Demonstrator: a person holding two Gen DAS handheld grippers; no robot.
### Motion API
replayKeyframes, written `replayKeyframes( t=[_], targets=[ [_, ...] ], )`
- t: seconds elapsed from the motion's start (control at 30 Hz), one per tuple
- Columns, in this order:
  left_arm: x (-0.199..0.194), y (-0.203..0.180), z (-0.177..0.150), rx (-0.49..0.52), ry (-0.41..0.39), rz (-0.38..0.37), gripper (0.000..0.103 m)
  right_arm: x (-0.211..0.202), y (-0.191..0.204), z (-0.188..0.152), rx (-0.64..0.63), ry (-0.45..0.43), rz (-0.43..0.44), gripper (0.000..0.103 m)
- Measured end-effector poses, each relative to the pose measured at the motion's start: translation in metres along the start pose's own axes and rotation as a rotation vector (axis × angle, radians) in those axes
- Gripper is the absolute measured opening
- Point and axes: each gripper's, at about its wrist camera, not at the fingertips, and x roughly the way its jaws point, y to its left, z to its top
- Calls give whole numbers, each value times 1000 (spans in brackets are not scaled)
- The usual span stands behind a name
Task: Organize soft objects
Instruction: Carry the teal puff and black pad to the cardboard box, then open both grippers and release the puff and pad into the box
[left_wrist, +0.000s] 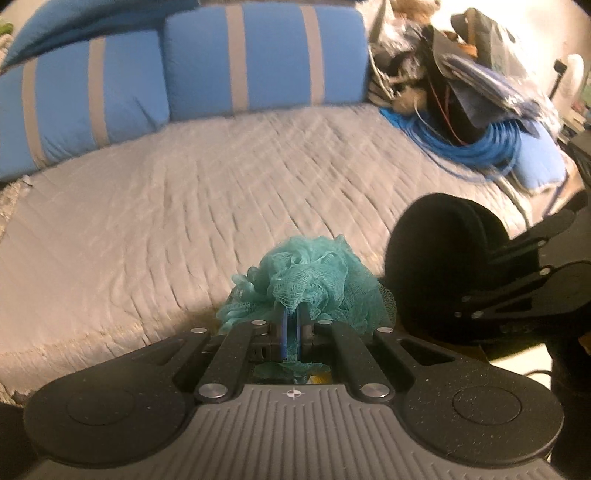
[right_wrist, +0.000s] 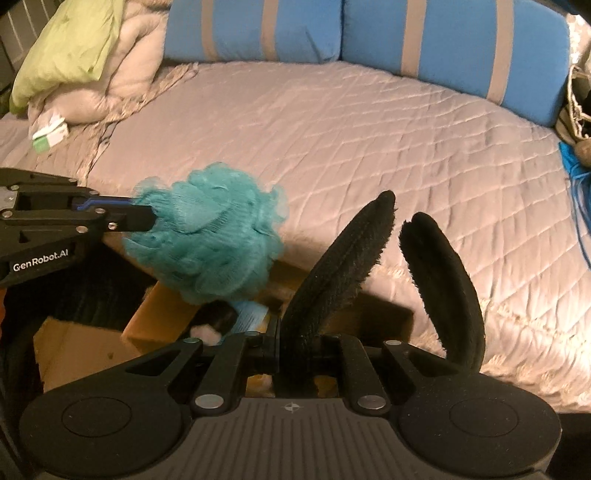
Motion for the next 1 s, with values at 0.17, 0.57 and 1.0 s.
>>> replayKeyframes(
  t=[0.17, 0.57, 1.0],
  targets=[
    [9, -2, -8, 16, 73, -5, 4, 11, 11, -6, -27, 68, 16, 14],
    [13, 5, -13, -35, 146, 9, 39, 16, 9, -4, -21, 109, 2, 78],
    [10, 3, -27, -120, 262, -16, 74, -4, 13, -20, 43, 100, -29, 103]
  ],
)
